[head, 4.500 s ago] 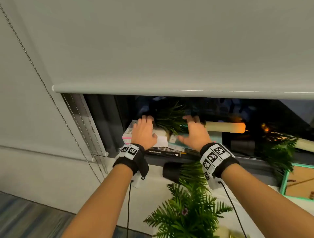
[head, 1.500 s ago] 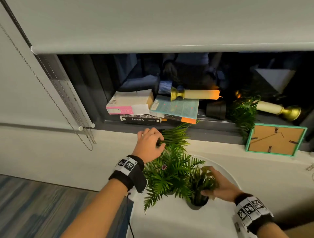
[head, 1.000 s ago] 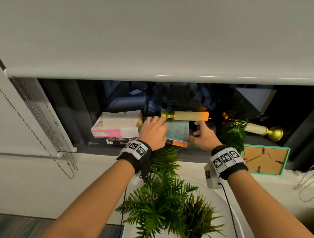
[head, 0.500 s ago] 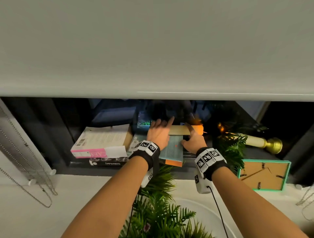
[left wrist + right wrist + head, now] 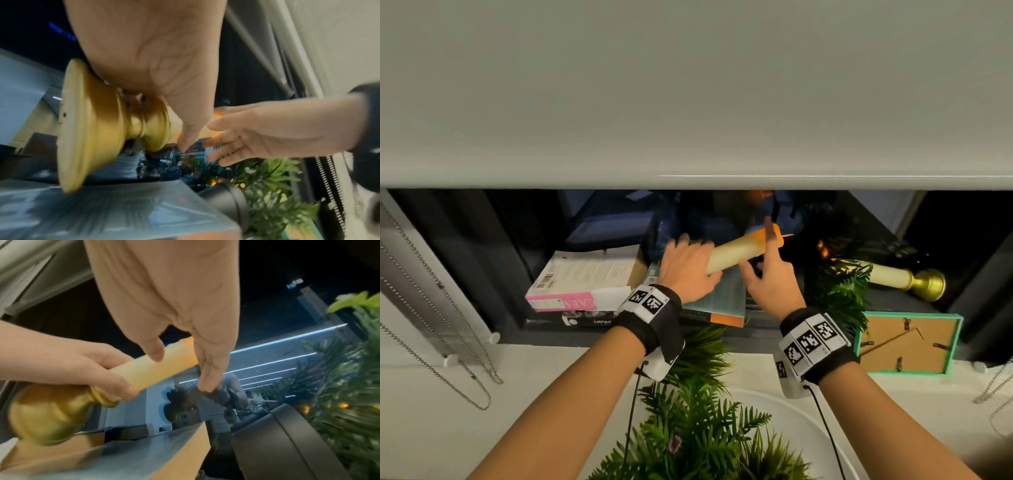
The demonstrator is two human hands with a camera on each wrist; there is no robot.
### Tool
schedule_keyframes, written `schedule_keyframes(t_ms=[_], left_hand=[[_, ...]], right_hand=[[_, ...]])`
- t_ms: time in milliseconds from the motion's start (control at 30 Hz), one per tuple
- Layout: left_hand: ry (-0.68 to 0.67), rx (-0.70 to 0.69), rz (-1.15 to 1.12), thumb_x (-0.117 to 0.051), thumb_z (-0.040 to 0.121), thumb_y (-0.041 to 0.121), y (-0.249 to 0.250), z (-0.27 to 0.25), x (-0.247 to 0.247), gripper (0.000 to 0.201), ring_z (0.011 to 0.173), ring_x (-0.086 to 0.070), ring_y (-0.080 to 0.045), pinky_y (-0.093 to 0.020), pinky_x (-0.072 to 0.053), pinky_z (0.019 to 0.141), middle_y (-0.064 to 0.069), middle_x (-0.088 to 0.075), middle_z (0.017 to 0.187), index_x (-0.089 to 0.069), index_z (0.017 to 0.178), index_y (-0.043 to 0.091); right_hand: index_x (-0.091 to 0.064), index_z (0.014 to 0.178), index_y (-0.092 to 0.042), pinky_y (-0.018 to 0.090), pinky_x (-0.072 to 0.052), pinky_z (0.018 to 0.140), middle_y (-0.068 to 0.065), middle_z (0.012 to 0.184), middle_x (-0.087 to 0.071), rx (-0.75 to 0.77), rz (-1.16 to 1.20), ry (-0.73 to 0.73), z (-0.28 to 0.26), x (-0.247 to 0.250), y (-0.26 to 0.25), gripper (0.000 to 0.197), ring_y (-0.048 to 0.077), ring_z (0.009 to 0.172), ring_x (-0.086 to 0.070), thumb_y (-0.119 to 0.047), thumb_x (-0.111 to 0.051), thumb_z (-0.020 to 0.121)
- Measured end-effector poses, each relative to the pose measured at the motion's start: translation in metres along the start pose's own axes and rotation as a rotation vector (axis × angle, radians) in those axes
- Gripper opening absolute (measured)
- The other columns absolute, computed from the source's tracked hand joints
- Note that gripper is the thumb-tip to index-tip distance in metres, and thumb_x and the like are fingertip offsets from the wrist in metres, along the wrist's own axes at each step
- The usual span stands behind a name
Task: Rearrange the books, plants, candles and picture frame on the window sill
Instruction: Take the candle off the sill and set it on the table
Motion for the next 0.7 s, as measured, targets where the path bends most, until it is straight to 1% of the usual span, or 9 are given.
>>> schedule_keyframes(t_ms=[133, 167, 300, 367, 400, 433, 500, 600, 700], left_hand=[[-0.055, 0.058, -0.150, -0.054, 0.086, 0.051, 0.006, -0.040, 0.016, 0.039, 0.101, -0.048, -0.025, -0.038, -0.029, 0.080, -0.002, -0.062, 0.105, -0.053, 0.109, 0.020], [-0.080, 0.067, -0.183, -0.054, 0.085, 0.051, 0.010, -0.051, 0.018, 0.038, 0.101, -0.049, -0.026, -0.038, -0.030, 0.080, -0.002, -0.061, 0.103, -0.053, 0.107, 0.020], [-0.237, 0.042, -0.488, -0.065, 0.083, 0.049, 0.029, -0.097, 0.022, 0.033, 0.092, -0.058, -0.024, -0.034, -0.041, 0.072, 0.000, -0.062, 0.093, -0.056, 0.098, 0.021], [-0.301, 0.054, -0.705, -0.071, 0.080, 0.043, 0.037, -0.123, 0.017, 0.025, 0.081, -0.060, -0.015, -0.029, -0.043, 0.064, 0.008, -0.061, 0.084, -0.056, 0.092, 0.027], [-0.322, 0.063, -0.791, -0.073, 0.079, 0.041, 0.040, -0.136, 0.014, 0.024, 0.078, -0.060, -0.011, -0.026, -0.044, 0.064, 0.010, -0.061, 0.083, -0.057, 0.091, 0.028], [-0.339, 0.076, -0.868, -0.074, 0.079, 0.041, 0.043, -0.148, 0.011, 0.025, 0.079, -0.060, -0.007, -0.024, -0.046, 0.067, 0.010, -0.063, 0.086, -0.059, 0.095, 0.027], [-0.359, 0.095, -0.999, -0.074, 0.081, 0.039, 0.050, -0.170, 0.006, 0.031, 0.088, -0.064, -0.003, -0.023, -0.051, 0.074, 0.009, -0.068, 0.097, -0.064, 0.106, 0.024], [-0.390, 0.116, -1.163, -0.072, 0.083, 0.038, 0.058, -0.200, -0.003, 0.040, 0.104, -0.064, -0.005, -0.028, -0.054, 0.088, 0.005, -0.070, 0.112, -0.064, 0.119, 0.023], [-0.413, 0.174, -1.128, -0.073, 0.078, 0.046, 0.060, -0.229, -0.022, 0.040, 0.100, -0.066, -0.009, -0.039, -0.055, 0.088, 0.002, -0.071, 0.105, -0.067, 0.110, 0.023]], right_hand=[[0.001, 0.149, -0.035, 0.035, -0.054, 0.089, 0.005, 0.126, -0.058, 0.039, 0.252, 0.086, -0.018, 0.017, -0.006, 0.088, 0.009, 0.093, -0.066, -0.037, -0.062, 0.088], [-0.005, 0.149, -0.033, 0.035, -0.054, 0.088, 0.005, 0.127, -0.059, 0.013, 0.288, 0.069, -0.022, 0.019, -0.007, 0.085, 0.008, 0.091, -0.067, -0.038, -0.063, 0.087], [-0.040, 0.130, -0.020, 0.040, -0.058, 0.078, 0.001, 0.105, -0.066, 0.021, 0.434, -0.121, -0.049, 0.019, -0.026, 0.055, 0.017, 0.093, -0.067, -0.032, -0.068, 0.084], [-0.046, 0.117, -0.014, 0.033, -0.056, 0.064, 0.005, 0.098, -0.065, 0.039, 0.458, -0.239, -0.068, 0.017, -0.037, 0.044, 0.015, 0.082, -0.065, -0.025, -0.071, 0.082], [-0.047, 0.112, -0.014, 0.036, -0.055, 0.061, 0.007, 0.093, -0.064, 0.058, 0.449, -0.304, -0.079, 0.016, -0.042, 0.042, 0.018, 0.075, -0.063, -0.024, -0.073, 0.080], [-0.049, 0.108, -0.016, 0.043, -0.055, 0.065, 0.009, 0.090, -0.065, 0.082, 0.428, -0.371, -0.091, 0.014, -0.046, 0.041, 0.027, 0.073, -0.061, -0.026, -0.075, 0.078], [-0.053, 0.105, -0.017, 0.052, -0.053, 0.076, 0.012, 0.095, -0.068, 0.134, 0.380, -0.504, -0.115, 0.009, -0.052, 0.046, 0.041, 0.085, -0.062, -0.035, -0.078, 0.072], [-0.056, 0.106, -0.015, 0.045, -0.054, 0.075, 0.001, 0.092, -0.069, 0.163, 0.338, -0.625, -0.143, -0.003, -0.053, 0.044, 0.029, 0.084, -0.066, -0.030, -0.079, 0.072], [-0.057, 0.101, -0.017, 0.040, -0.053, 0.069, -0.004, 0.087, -0.065, 0.181, 0.243, -0.732, -0.163, -0.015, -0.046, 0.040, 0.021, 0.074, -0.063, -0.033, -0.080, 0.072]])
Point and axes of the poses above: each hand's wrist, its own z-axis towards the middle knuckle, its own x-axis out of the back of the hand, y = z × x, the point moved 5 cm from there along z, towards the middle knuckle
